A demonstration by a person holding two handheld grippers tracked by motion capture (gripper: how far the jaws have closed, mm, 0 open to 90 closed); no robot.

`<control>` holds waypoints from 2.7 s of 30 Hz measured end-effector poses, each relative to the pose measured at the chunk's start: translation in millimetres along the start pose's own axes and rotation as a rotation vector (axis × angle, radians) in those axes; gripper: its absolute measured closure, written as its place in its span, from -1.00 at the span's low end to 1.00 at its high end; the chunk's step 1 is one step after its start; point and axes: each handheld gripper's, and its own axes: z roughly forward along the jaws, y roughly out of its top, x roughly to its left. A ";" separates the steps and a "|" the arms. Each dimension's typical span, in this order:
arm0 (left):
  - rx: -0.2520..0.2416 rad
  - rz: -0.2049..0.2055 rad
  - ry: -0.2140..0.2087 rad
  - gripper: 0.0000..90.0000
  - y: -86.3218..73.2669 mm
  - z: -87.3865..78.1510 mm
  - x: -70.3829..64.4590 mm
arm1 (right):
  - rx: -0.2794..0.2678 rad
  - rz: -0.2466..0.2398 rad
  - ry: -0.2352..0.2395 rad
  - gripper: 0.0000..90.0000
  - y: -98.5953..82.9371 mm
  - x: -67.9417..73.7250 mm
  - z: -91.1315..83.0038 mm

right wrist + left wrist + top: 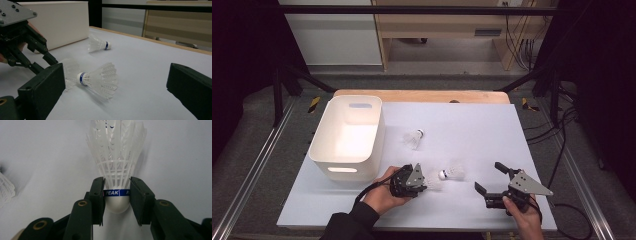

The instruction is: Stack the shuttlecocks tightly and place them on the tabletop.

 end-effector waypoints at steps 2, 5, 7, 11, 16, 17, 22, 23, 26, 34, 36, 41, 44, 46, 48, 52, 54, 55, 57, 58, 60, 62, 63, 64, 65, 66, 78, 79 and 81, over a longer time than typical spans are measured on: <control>0.007 0.010 0.003 0.44 -0.3 -1.1 -0.2 | 0.000 0.001 -0.001 -0.95 0.0 -0.1 -0.1; 0.023 0.034 0.026 0.44 -1.5 -3.3 -0.3 | 0.002 0.004 0.001 -0.96 -0.2 -0.1 0.3; 0.038 0.052 0.047 0.44 -2.7 -4.7 0.0 | 0.006 -0.003 0.006 -0.95 -0.4 0.4 1.5; 0.051 0.065 0.094 0.44 -4.5 -9.2 3.8 | 0.012 -0.010 0.010 -0.95 -0.4 2.1 2.5; 0.082 0.124 0.117 0.44 -1.2 -3.1 6.1 | 0.011 -0.006 0.004 -0.95 -0.4 1.0 1.8; 0.082 0.124 0.117 0.44 -1.2 -3.1 6.1 | 0.011 -0.006 0.004 -0.95 -0.4 1.0 1.8; 0.028 0.126 0.187 0.44 2.6 -3.2 14.4 | 0.015 -0.005 0.003 -0.95 -0.6 0.8 1.9; 0.033 0.126 0.189 0.44 2.5 -1.7 16.4 | 0.016 -0.005 0.004 -0.95 -0.8 1.0 2.2; 0.062 0.110 0.205 0.44 1.1 3.7 23.8 | 0.018 -0.007 0.006 -0.95 -0.7 1.5 2.2; 0.102 0.100 0.175 0.39 3.3 11.3 28.8 | 0.018 -0.004 0.007 -0.95 -1.0 1.0 2.0; 0.095 0.080 0.163 0.31 2.6 11.2 30.2 | 0.017 -0.002 0.007 -0.95 -1.0 0.8 2.4; 0.087 0.044 0.162 0.00 2.9 13.4 30.1 | 0.022 -0.002 0.008 -0.95 -1.1 1.4 2.7; 0.072 0.006 0.163 -0.11 3.3 13.9 31.4 | 0.021 0.000 0.007 -0.95 -1.2 1.1 2.6; 0.058 -0.022 0.164 -0.20 4.1 14.0 32.4 | 0.021 -0.001 0.007 -0.95 -1.2 1.1 2.6; 0.040 -0.056 0.166 -0.25 5.2 13.1 32.9 | 0.021 0.001 0.008 -0.95 -1.1 1.1 2.5; -0.033 -0.134 0.167 -0.44 7.5 9.3 29.7 | 0.018 -0.001 0.008 -0.95 -1.1 0.7 2.6; -0.104 -0.194 0.163 -0.51 7.4 6.1 23.1 | 0.019 -0.001 0.009 -0.95 -1.2 0.3 2.5; -0.104 -0.194 0.163 -0.55 7.4 6.1 23.1 | 0.019 -0.001 0.009 -0.95 -1.2 0.3 2.5; -0.185 -0.240 0.172 -0.60 4.6 3.5 15.7 | 0.020 0.000 0.009 -0.95 -1.3 0.1 2.3; -0.211 -0.256 0.181 -0.65 3.8 2.2 13.3 | 0.025 0.002 0.010 -0.95 -1.4 0.2 2.2; -0.252 -0.278 0.189 -0.72 2.5 0.1 10.3 | 0.028 0.001 0.008 -0.95 -1.5 0.3 2.4; -0.384 -0.339 0.210 -0.78 -5.0 -9.2 -1.4 | 0.049 -0.004 0.001 -0.95 -2.4 0.9 4.3; -0.409 -0.348 0.215 -0.80 -6.4 -11.7 -3.7 | 0.057 -0.007 -0.005 -0.94 -2.9 1.1 4.9; -0.435 -0.358 0.218 -0.80 -7.8 -14.5 -5.4 | 0.064 -0.011 -0.014 -0.93 -3.2 1.3 5.5; -0.461 -0.370 0.218 -0.80 -9.2 -17.3 -6.7 | 0.067 -0.017 -0.019 -0.93 -3.4 1.2 6.1; -0.487 -0.381 0.215 -0.82 -10.5 -19.8 -8.0 | 0.072 -0.014 -0.025 -0.92 -3.5 1.1 6.7; -0.589 -0.418 0.234 -0.86 -36.5 -39.9 -27.7 | 0.140 0.007 -0.088 -0.82 -1.1 6.2 10.2; -0.597 -0.421 0.243 -0.86 -38.1 -43.2 -29.6 | 0.152 0.011 -0.084 -0.82 -1.1 7.5 10.3; -0.611 -0.432 0.247 -0.86 -42.0 -48.1 -33.6 | 0.184 0.010 -0.070 -0.82 -1.6 9.4 11.2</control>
